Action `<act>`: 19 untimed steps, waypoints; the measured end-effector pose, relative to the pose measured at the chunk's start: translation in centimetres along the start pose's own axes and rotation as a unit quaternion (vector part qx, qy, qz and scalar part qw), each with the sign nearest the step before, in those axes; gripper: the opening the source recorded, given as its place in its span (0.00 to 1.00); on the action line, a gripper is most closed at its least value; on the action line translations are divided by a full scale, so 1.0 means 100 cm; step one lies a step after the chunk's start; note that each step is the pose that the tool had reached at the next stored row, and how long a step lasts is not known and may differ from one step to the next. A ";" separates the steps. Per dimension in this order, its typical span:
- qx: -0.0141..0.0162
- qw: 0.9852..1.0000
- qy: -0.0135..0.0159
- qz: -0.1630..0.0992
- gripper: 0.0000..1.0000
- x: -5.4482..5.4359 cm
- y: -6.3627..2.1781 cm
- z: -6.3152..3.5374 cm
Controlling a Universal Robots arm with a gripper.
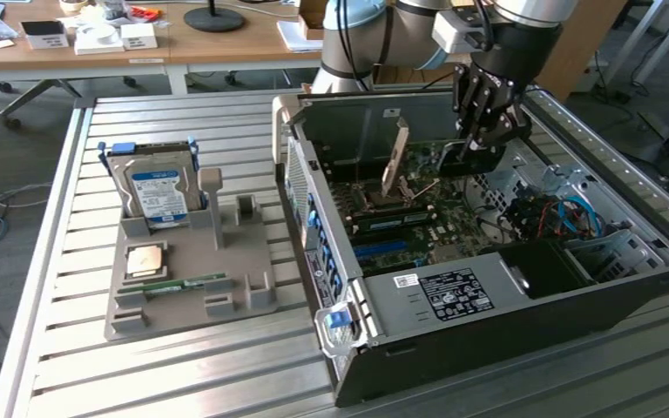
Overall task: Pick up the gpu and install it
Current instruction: 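Insert the gpu into the slot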
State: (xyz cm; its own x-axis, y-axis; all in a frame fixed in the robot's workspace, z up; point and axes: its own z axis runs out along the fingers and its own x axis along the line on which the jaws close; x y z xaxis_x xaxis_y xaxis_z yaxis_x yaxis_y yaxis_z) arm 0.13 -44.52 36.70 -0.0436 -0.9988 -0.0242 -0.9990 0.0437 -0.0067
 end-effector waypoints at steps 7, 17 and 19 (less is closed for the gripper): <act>0.000 1.000 0.000 0.000 0.27 0.000 0.0010 0.0080; 0.000 1.000 0.000 0.000 0.27 0.001 0.0021 0.0185; 0.000 1.000 0.000 0.000 0.27 0.001 0.0023 0.0199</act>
State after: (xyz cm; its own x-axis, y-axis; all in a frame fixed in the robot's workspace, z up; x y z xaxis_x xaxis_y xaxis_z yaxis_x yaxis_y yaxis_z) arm -0.08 -44.52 34.71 -0.0437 -0.9987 -0.0246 -0.9990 0.0439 -0.0067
